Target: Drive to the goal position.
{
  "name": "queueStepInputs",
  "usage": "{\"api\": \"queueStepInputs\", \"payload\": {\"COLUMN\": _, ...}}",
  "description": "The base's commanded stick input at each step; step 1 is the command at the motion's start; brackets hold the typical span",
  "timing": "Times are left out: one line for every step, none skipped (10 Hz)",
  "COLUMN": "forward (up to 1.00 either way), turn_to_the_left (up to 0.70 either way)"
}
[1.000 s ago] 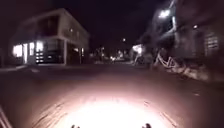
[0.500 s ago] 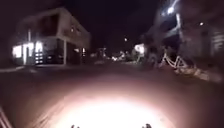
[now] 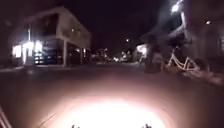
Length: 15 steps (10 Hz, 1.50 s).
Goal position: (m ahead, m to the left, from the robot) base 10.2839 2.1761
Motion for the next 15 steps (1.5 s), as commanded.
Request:
{"api": "queueStepInputs", "payload": {"forward": 0.85, "turn_to_the_left": -0.3}}
{"api": "queueStepInputs", "payload": {"forward": 0.85, "turn_to_the_left": -0.34}}
{"api": "queueStepInputs", "payload": {"forward": 0.85, "turn_to_the_left": -0.34}}
{"api": "queueStepInputs", "payload": {"forward": 0.85, "turn_to_the_left": -0.34}}
{"api": "queueStepInputs", "payload": {"forward": 0.85, "turn_to_the_left": -0.15}}
{"api": "queueStepInputs", "payload": {"forward": 0.85, "turn_to_the_left": 0.0}}
{"api": "queueStepInputs", "payload": {"forward": 0.85, "turn_to_the_left": 0.0}}
{"api": "queueStepInputs", "payload": {"forward": 0.85, "turn_to_the_left": 0.0}}
{"api": "queueStepInputs", "payload": {"forward": 0.85, "turn_to_the_left": 0.0}}
{"api": "queueStepInputs", "payload": {"forward": 0.85, "turn_to_the_left": 0.0}}
{"api": "queueStepInputs", "payload": {"forward": 0.85, "turn_to_the_left": 0.0}}
{"api": "queueStepInputs", "payload": {"forward": 0.85, "turn_to_the_left": 0.0}}
{"api": "queueStepInputs", "payload": {"forward": 0.85, "turn_to_the_left": 0.0}}
{"api": "queueStepInputs", "payload": {"forward": 0.85, "turn_to_the_left": 0.0}}
{"api": "queueStepInputs", "payload": {"forward": 0.85, "turn_to_the_left": 0.0}}
